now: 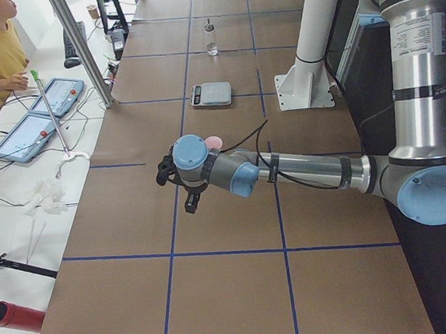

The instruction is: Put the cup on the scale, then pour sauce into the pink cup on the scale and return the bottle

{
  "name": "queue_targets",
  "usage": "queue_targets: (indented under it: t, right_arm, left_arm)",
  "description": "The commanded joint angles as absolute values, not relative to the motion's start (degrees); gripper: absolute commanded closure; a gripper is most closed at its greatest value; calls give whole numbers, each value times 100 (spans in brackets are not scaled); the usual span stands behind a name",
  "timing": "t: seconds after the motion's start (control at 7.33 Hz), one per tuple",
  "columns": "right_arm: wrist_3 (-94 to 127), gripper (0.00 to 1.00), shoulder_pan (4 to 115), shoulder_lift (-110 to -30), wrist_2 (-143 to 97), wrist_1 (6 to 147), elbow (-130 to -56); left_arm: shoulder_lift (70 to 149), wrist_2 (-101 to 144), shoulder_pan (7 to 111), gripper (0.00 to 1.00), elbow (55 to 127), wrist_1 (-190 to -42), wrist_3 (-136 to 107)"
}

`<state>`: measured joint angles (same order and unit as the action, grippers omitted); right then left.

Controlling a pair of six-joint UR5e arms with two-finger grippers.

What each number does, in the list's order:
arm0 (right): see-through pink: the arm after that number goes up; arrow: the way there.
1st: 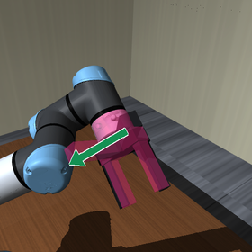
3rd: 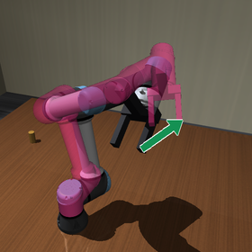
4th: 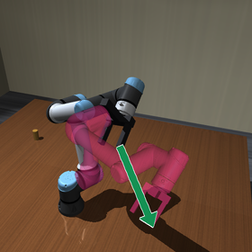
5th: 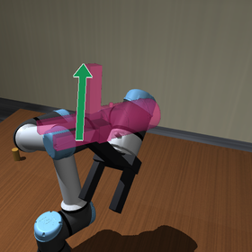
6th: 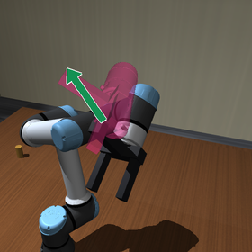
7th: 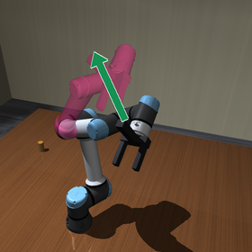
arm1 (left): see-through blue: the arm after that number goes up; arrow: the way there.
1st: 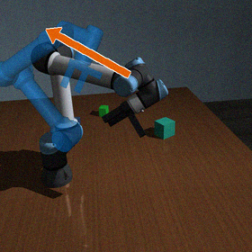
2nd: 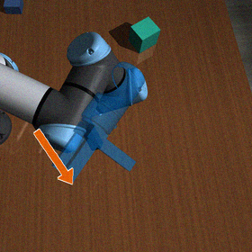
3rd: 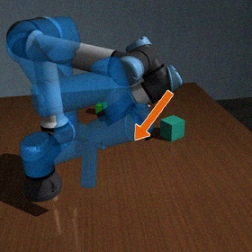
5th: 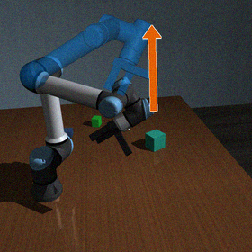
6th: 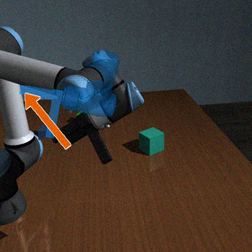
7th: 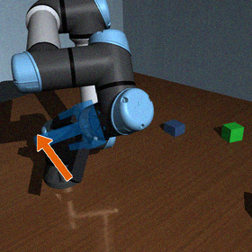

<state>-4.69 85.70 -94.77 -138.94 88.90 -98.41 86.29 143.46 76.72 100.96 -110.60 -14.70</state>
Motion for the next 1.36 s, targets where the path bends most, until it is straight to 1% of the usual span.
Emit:
queue_targets:
  t: [0.0,0.14,0.41,0.68,0.82,0.95,1.23]
  right_arm:
    - [-483,0,8561,-9475,-13992,8868,-9879]
    - [-510,0,8543,-9475,-13983,8668,-9862]
    - [-492,0,8534,-9527,-13992,8508,-9853]
    - [-492,0,8534,-9545,-13992,8525,-9826]
    - [-483,0,8534,-9580,-14001,8525,-9826]
    - [-492,0,8534,-9580,-14001,8525,-9826]
    - [-492,0,8534,-9580,-14001,8517,-9826]
  left_arm:
    - [8849,13584,6351,0,10509,-11671,-3682]
    - [9138,13518,5928,0,10520,-11646,-4274]
    - [9447,12844,5197,0,10477,-11611,-5095]
    - [9501,12639,4774,0,10398,-11602,-5291]
    - [9571,12613,4668,3,10345,-11575,-5378]
    - [9615,12438,4597,8,10319,-11453,-5414]
    - [9598,12384,4588,20,10318,-11399,-5414]
